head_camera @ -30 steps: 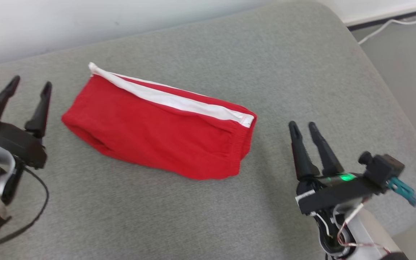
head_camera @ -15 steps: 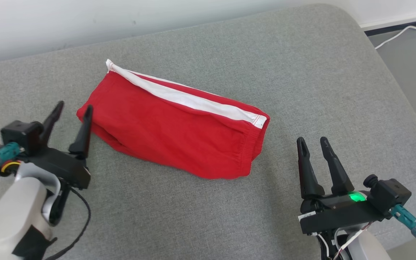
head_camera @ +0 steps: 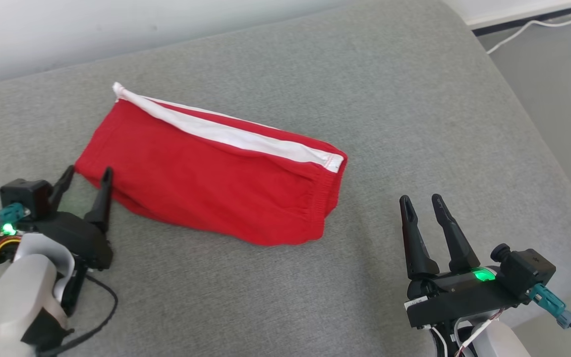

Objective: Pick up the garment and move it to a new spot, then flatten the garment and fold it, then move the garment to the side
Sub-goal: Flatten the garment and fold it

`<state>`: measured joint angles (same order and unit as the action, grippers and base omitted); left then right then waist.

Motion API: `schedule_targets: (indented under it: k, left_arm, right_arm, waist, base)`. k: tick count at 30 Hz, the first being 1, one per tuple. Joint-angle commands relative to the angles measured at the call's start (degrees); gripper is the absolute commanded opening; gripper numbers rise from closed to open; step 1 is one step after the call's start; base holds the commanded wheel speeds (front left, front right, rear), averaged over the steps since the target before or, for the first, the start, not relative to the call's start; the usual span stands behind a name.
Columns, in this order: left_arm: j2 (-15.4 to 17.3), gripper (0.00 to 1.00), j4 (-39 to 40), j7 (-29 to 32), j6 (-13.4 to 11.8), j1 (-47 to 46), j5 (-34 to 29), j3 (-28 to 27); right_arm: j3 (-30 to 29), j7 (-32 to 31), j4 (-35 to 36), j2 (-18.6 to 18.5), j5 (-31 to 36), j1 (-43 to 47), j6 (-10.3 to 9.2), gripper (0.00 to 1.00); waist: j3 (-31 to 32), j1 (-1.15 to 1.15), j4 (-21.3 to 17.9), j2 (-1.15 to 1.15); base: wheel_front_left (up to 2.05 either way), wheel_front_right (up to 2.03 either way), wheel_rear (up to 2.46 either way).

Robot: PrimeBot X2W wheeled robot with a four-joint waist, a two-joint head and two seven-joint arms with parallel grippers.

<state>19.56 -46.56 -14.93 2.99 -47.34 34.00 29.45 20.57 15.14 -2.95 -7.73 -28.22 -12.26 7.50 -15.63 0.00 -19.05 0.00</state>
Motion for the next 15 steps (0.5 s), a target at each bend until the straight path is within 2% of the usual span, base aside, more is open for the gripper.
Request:
schedule_targets:
  k: [1,6,11,12,13,15]
  left_arm:
    - [0.2,1.0,-1.42,-0.3,0.34,-1.1,-0.3,-0.45]
    - [0.01,1.0,-5.17,-0.3,0.34,-1.93,-1.72,-1.05]
    - [-1.1,1.0,-8.25,-0.3,1.65,-2.3,-2.04,-1.17]
    - [-1.3,0.89,-8.66,-0.29,1.98,-2.42,-2.13,-1.19]
    - [-1.82,0.0,-9.06,-0.25,2.4,-2.42,-2.29,-1.17]
    - [-2.18,0.0,-9.49,-0.25,2.73,-2.32,-2.57,-1.02]
  right_arm:
    - [0.07,0.1,-0.08,-0.06,-0.08,0.31,-0.02,1.0]
    - [0.12,0.1,-0.42,0.05,-0.22,0.16,-0.02,1.0]
    - [0.78,0.09,-0.87,0.27,-0.04,-0.02,-0.02,1.0]
    - [0.9,0.1,-0.91,0.29,-0.01,-0.2,-0.02,1.0]
    - [1.15,0.09,-0.91,0.28,-0.03,-0.51,-0.02,1.0]
    - [1.33,0.09,-1.03,0.14,-0.04,-0.58,-0.02,1.0]
  waist:
    - [-0.65,0.0,-1.05,0.0]
    - [-1.1,0.0,-1.76,0.0]
    - [-1.28,0.0,-1.68,0.0]
    - [-1.31,0.0,-1.62,0.0]
    - [-1.31,0.0,-1.49,0.0]
    - [-1.23,0.0,-1.21,0.0]
  base:
    - [0.0,0.0,0.0]
    - [0.0,0.0,0.0]
    - [0.0,0.0,0.0]
    - [0.0,0.0,0.0]
    - [0.0,0.0,0.0]
    - [0.0,0.0,0.0]
